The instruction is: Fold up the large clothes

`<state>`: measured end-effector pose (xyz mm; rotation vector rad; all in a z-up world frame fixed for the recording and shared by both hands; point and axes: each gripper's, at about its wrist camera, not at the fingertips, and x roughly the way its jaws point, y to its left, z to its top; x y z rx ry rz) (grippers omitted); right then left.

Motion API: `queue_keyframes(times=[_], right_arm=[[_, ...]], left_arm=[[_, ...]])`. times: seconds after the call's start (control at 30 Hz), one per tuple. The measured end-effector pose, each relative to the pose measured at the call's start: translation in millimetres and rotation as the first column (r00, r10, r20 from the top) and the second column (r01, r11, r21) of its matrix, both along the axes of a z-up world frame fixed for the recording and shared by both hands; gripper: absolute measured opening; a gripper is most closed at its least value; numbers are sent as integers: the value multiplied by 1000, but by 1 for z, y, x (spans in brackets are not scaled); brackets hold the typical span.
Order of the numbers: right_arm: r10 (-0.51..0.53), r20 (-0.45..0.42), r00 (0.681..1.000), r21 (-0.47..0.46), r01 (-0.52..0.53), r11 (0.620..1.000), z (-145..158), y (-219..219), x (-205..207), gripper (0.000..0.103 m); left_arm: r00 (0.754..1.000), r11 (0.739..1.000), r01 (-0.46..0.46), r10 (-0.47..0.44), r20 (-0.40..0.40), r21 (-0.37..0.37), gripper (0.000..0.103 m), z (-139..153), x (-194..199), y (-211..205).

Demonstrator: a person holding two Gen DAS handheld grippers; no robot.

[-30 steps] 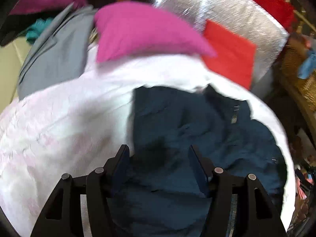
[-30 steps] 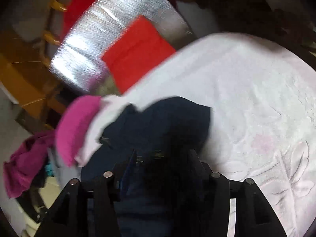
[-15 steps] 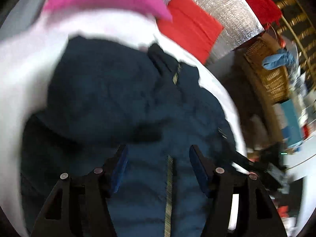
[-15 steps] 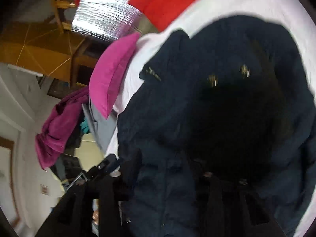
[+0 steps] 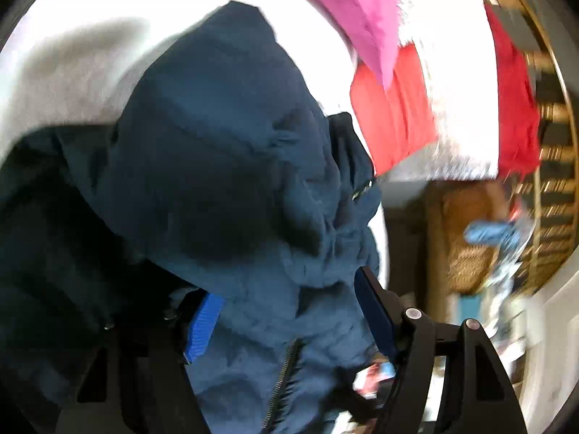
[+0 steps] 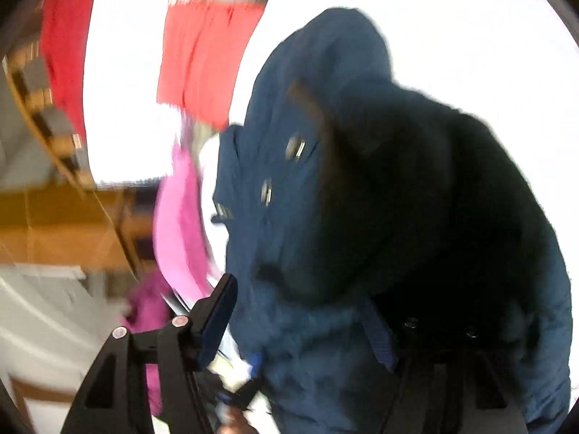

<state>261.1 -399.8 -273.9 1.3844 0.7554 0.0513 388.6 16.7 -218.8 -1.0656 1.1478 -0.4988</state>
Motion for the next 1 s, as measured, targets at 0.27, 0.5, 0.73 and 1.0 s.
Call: queue_keyframes(times=[0.27,0.5,0.73,1.0], right_arm=[[-112,70,991,22,111,994,-13,-9,0,30],[-60,110,992,-214,83,973,26,-9,3,20],[-32,21,999,-343,37,938,27,-8,5,20],[-31,3,1000,-140,32,990,8,-27,-1,62]], left_arm=[[996,994,-84,85,12,-76,27,-16,-3,16],[992,995,-85,89,85,-55,12,2,-9,17],[994,991,-61,50,96,121,14,8,-14,26],[1000,999,-22,22,-21,-24,59,-11,-4,28]])
